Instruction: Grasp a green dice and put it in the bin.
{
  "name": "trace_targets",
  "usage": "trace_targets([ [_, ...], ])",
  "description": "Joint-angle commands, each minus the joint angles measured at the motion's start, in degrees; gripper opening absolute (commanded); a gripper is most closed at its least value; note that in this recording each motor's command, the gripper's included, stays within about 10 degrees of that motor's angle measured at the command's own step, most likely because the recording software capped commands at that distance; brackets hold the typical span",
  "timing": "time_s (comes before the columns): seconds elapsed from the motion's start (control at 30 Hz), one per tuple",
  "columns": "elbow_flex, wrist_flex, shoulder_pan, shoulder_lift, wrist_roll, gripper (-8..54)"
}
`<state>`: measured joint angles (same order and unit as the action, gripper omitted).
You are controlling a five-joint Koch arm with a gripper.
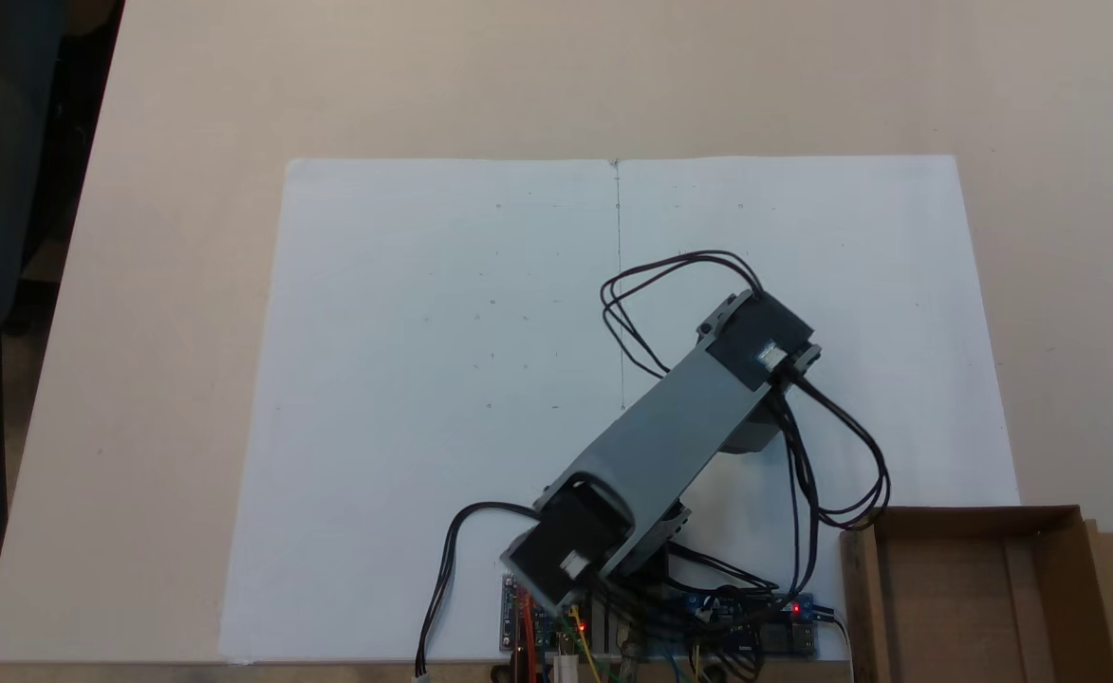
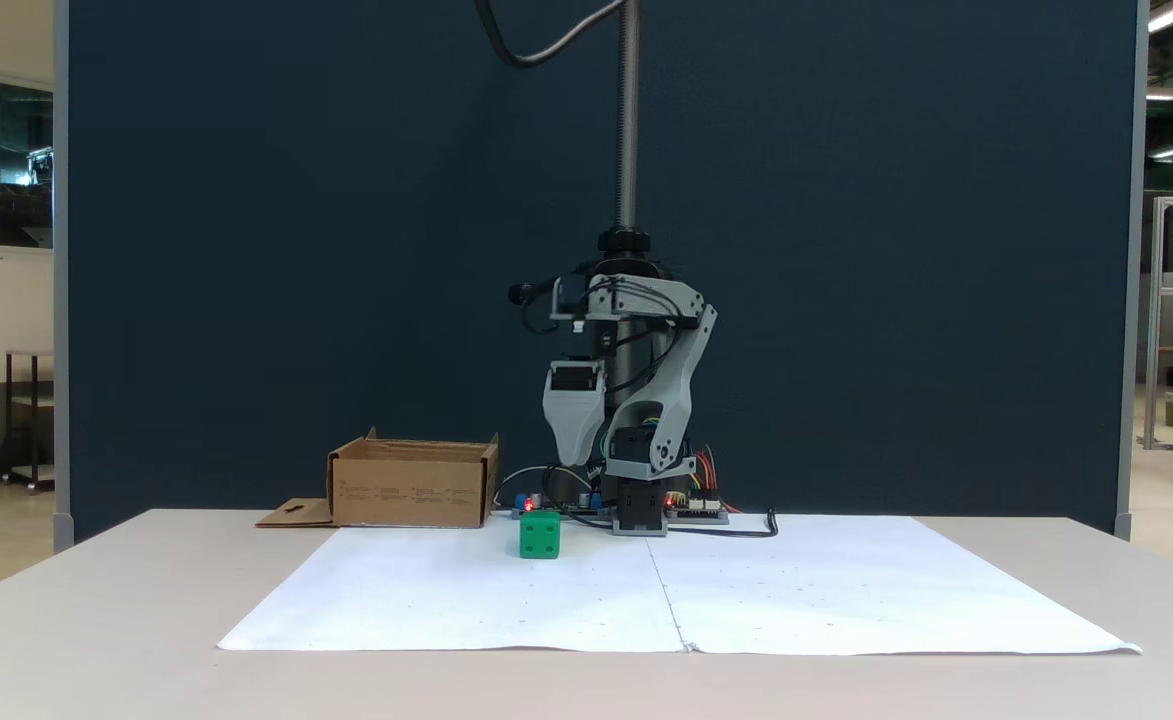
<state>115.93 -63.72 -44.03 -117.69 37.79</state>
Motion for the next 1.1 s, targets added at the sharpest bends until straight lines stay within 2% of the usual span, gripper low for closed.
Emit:
trace_targets([
  [0.0,-3.78,2.2,-0.88,1.58,4.04,46.0],
  [0.4,-3.78,5.01,-2.29,7.91,4.66,46.2],
  [0.73,-3.87,7.03,-3.52,10.02,13.36,46.8],
  [1.07,-3.87,9.49,-4.66,12.92,13.18,46.6],
])
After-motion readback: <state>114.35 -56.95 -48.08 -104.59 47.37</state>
